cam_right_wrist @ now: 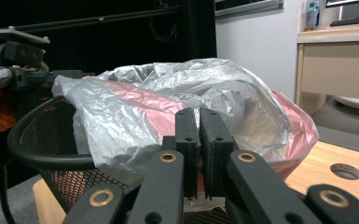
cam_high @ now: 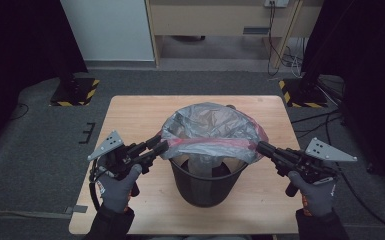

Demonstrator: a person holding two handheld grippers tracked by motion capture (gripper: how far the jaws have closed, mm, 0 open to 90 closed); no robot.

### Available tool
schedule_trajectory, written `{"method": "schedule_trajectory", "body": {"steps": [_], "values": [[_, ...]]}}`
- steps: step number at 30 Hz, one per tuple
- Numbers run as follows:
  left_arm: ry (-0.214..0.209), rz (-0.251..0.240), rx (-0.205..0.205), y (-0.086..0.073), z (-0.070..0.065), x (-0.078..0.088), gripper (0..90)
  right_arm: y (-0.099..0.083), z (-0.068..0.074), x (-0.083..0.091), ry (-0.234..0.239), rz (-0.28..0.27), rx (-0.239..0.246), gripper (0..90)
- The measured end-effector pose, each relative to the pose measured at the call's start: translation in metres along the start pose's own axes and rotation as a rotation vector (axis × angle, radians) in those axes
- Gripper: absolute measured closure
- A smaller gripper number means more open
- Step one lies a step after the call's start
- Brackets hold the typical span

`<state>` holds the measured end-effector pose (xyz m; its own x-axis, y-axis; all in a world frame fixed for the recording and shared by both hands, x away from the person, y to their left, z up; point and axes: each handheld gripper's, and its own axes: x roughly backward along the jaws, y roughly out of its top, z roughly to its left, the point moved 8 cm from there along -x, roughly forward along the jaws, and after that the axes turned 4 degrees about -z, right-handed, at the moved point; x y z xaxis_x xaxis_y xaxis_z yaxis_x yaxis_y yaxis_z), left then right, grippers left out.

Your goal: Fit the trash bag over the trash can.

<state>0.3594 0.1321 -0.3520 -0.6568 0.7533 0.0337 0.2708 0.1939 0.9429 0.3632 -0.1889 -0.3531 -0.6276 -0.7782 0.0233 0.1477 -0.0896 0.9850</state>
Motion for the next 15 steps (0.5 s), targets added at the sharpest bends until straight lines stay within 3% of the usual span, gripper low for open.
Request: {"method": "schedule_trajectory", "body": {"steps": [6,8,15], "values": [[-0.023,-0.017,-0.04,-0.002,-0.008,0.009,71.1,-0.006,0.004,0.001,0.039,0.013,-0.02,85.5],[-0.032,-0.025,-0.034,-0.004,-0.011,0.011,75.2,-0.01,0.005,0.002,0.047,0.019,-0.031,85.3],[-0.056,-0.007,-0.041,-0.019,-0.025,0.018,75.7,-0.015,0.009,0.003,0.055,0.039,-0.03,88.5]]}}
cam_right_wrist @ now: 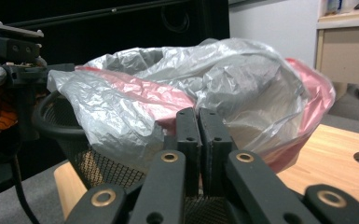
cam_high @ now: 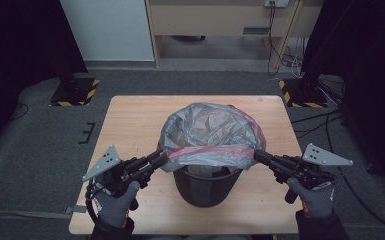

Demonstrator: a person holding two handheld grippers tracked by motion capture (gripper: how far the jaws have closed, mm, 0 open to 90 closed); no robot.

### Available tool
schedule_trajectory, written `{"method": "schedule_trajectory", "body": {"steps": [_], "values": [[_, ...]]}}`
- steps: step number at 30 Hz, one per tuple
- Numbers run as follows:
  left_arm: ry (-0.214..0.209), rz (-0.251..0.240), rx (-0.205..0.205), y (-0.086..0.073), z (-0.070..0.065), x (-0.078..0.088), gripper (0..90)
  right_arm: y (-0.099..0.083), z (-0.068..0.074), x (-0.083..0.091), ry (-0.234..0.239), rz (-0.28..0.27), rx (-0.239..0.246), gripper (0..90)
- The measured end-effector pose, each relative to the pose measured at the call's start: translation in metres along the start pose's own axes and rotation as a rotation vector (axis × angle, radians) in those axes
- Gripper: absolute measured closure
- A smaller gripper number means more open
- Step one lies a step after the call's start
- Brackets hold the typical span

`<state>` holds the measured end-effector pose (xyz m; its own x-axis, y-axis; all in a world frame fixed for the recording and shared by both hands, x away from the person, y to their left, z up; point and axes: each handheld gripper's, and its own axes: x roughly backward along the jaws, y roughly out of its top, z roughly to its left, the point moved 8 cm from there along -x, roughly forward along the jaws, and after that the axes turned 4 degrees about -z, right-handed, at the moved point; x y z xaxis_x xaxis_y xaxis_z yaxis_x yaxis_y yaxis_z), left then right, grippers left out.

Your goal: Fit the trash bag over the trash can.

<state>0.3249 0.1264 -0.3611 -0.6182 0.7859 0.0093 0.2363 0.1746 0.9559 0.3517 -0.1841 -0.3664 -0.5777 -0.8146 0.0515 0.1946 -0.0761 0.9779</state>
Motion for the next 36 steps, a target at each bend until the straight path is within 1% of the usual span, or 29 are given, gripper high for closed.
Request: {"method": "schedule_trajectory", "body": {"steps": [2,4,6,9,10,12,13,14,15,16,20,23,26,27,28,29,30,33,35,36], "values": [[-0.001,0.019,-0.005,-0.009,-0.002,0.0,76.1,-0.001,0.001,0.0,0.002,0.005,-0.003,89.0],[-0.009,0.023,-0.002,-0.015,-0.002,0.001,78.6,-0.002,0.001,0.0,0.003,0.008,-0.001,89.2],[-0.006,0.031,-0.02,-0.02,-0.002,0.0,82.4,-0.003,0.002,0.0,0.007,0.005,-0.01,89.4],[0.002,0.039,-0.063,-0.023,-0.006,-0.002,86.9,-0.006,0.004,0.002,0.015,0.019,-0.016,89.4],[0.002,0.041,-0.074,-0.024,-0.007,-0.002,88.2,-0.006,0.005,0.001,0.019,0.018,-0.008,89.5],[-0.005,0.044,-0.077,-0.025,-0.008,-0.002,89.0,-0.009,0.008,0.003,0.029,0.041,-0.015,89.5],[-0.01,0.051,-0.082,-0.027,-0.009,-0.002,89.2,-0.01,0.009,0.002,0.035,0.041,-0.013,89.5],[-0.01,0.052,-0.082,-0.029,-0.009,-0.002,89.2,-0.013,0.011,0.002,0.044,0.057,-0.016,89.7],[-0.012,0.06,-0.088,-0.031,-0.011,-0.003,89.3,-0.015,0.013,0.001,0.05,0.059,-0.017,89.8],[-0.015,0.073,-0.098,-0.034,-0.012,-0.003,89.4,-0.017,0.014,0.001,0.055,0.068,-0.019,89.8],[-0.01,0.102,-0.135,-0.041,-0.016,-0.008,89.5,-0.019,0.016,-0.001,0.06,0.077,-0.02,89.9],[-0.008,0.106,-0.141,-0.044,-0.016,-0.009,89.5,-0.023,0.017,-0.002,0.061,0.093,-0.026,89.8],[-0.009,0.114,-0.144,-0.047,-0.018,-0.009,89.5,-0.028,0.019,-0.004,0.066,0.12,-0.019,89.8],[-0.003,0.13,-0.152,-0.051,-0.019,-0.01,89.4,-0.03,0.02,-0.006,0.069,0.123,-0.008,89.8],[-0.001,0.138,-0.155,-0.052,-0.019,-0.01,89.4,-0.031,0.02,-0.006,0.064,0.141,-0.006,89.7],[0.0,0.138,-0.147,-0.052,-0.019,-0.01,89.4,-0.031,0.021,-0.006,0.062,0.142,-0.004,89.7],[0.002,0.147,-0.145,-0.051,-0.019,-0.01,89.4,-0.031,0.019,-0.006,0.053,0.147,0.009,89.7],[0.017,0.172,-0.17,-0.051,-0.019,-0.008,89.5,-0.03,0.019,-0.005,0.04,0.16,0.026,89.7],[0.013,0.191,-0.184,-0.052,-0.02,-0.008,89.5,-0.031,0.019,-0.005,0.039,0.163,0.023,89.7],[0.013,0.198,-0.183,-0.053,-0.02,-0.008,89.5,-0.032,0.019,-0.004,0.038,0.176,0.028,89.8]]}}
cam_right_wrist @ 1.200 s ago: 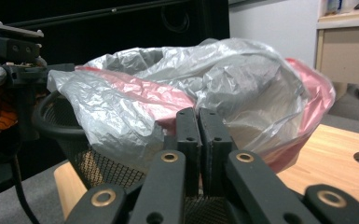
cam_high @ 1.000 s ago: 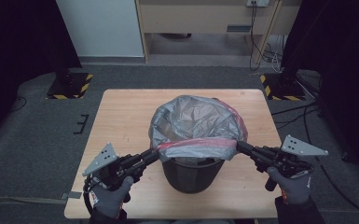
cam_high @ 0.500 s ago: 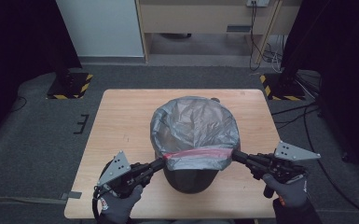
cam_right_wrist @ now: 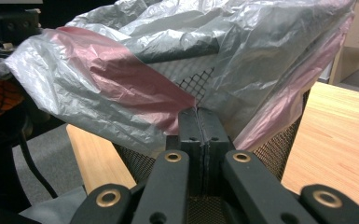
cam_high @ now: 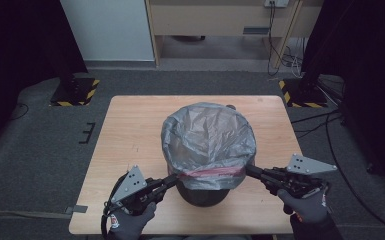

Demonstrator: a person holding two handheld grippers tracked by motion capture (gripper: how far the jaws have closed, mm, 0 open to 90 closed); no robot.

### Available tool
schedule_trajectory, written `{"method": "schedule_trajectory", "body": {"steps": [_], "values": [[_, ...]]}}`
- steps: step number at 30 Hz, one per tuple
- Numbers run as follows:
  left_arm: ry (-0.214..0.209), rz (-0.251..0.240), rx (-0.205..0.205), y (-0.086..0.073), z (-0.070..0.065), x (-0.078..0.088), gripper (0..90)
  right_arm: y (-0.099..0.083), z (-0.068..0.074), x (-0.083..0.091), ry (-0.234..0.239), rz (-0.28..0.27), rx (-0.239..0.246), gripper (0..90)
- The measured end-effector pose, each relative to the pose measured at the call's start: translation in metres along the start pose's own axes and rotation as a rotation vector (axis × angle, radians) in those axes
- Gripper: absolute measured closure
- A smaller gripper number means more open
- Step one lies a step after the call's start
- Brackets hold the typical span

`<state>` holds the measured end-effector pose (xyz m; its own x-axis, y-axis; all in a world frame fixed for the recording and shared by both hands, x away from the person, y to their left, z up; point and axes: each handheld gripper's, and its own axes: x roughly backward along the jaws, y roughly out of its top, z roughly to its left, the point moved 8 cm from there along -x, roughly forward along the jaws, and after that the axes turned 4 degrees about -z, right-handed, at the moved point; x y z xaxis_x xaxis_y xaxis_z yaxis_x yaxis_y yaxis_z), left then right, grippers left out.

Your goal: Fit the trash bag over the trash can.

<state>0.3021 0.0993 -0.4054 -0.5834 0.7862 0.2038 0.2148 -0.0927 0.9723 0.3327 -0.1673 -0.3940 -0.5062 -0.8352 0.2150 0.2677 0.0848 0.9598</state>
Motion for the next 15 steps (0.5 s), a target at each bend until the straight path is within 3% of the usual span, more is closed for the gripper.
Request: {"method": "schedule_trajectory", "body": {"steps": [3,7,9,10,11,13,15], "values": [[0.008,0.017,-0.017,-0.002,-0.001,-0.002,89.5,-0.002,0.001,-0.001,0.002,0.02,0.017,89.9],[0.011,0.035,-0.008,-0.006,0.001,-0.005,89.4,-0.007,0.001,-0.006,0.001,0.056,0.032,89.9],[0.045,0.066,-0.005,-0.011,0.007,-0.005,89.4,-0.011,0.0,-0.008,-0.011,0.079,0.036,90.0],[0.039,0.059,0.018,-0.014,0.01,-0.006,89.4,-0.016,-0.004,-0.009,-0.043,0.112,0.052,89.9],[0.016,0.028,0.075,-0.016,0.014,-0.007,89.3,-0.02,-0.008,-0.01,-0.066,0.127,0.046,89.8],[0.008,-0.003,0.1,-0.017,0.019,-0.007,87.7,-0.023,-0.012,-0.012,-0.042,0.083,-0.021,89.3],[0.013,-0.038,0.14,-0.017,0.024,-0.007,80.4,-0.023,-0.016,-0.014,-0.037,0.045,-0.036,84.0]]}}
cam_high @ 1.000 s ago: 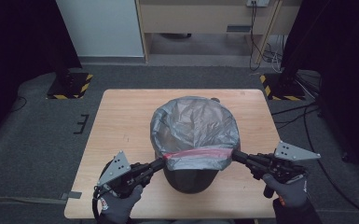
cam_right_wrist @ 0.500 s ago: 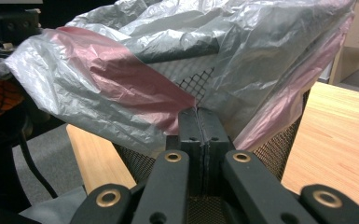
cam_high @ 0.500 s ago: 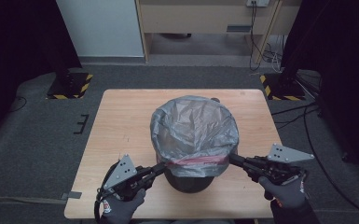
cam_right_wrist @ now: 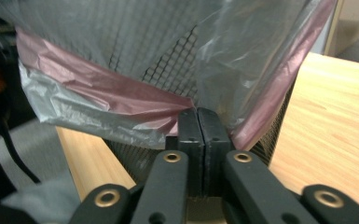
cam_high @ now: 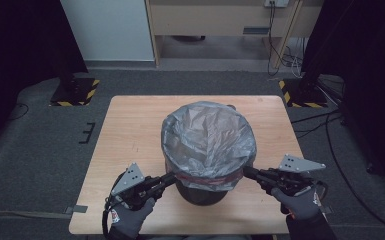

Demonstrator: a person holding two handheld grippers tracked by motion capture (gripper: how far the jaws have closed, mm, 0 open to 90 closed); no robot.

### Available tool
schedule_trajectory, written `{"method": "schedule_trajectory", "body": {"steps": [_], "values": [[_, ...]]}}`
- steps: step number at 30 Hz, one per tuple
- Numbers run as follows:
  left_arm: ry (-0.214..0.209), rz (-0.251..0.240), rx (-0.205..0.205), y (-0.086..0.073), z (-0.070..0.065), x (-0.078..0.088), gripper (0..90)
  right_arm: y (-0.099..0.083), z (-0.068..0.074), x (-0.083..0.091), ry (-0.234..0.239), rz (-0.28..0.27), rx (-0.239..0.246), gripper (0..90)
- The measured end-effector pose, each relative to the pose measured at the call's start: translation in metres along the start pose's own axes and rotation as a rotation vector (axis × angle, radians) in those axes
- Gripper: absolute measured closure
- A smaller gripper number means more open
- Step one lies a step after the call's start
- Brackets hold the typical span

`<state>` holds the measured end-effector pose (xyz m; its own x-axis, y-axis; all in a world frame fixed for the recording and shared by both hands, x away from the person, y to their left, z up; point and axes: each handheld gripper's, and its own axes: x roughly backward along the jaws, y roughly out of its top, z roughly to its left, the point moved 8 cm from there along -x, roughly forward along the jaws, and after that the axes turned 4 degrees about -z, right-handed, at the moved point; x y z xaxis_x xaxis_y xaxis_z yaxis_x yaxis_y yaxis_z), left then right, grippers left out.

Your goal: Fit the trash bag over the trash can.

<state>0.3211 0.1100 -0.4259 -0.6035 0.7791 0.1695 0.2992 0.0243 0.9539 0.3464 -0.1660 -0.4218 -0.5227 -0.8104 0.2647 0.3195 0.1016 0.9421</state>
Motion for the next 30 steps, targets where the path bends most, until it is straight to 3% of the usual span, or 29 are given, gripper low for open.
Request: {"method": "schedule_trajectory", "body": {"steps": [3,4,11,17,20,26,30], "values": [[0.023,-0.031,0.002,0.003,0.006,0.002,63.7,0.001,-0.007,0.0,-0.001,-0.045,0.001,70.7],[0.023,-0.04,0.003,0.004,0.007,0.003,61.8,0.001,-0.008,0.002,0.005,-0.049,-0.001,68.6],[0.068,-0.098,-0.007,0.012,0.022,0.011,41.7,0.023,-0.023,0.025,0.036,-0.242,-0.074,50.7],[0.057,-0.134,-0.011,0.018,0.025,0.016,34.1,0.037,-0.042,0.039,-0.034,-0.331,-0.117,46.7],[0.069,-0.131,-0.016,0.017,0.027,0.019,31.8,0.05,-0.045,0.039,-0.071,-0.376,-0.106,45.2],[0.113,-0.111,-0.012,0.006,0.038,0.026,30.1,0.073,-0.048,0.028,-0.106,-0.441,-0.107,43.2],[0.163,-0.077,0.001,-0.005,0.053,0.025,29.8,0.088,-0.047,0.015,-0.098,-0.433,-0.095,41.4]]}}
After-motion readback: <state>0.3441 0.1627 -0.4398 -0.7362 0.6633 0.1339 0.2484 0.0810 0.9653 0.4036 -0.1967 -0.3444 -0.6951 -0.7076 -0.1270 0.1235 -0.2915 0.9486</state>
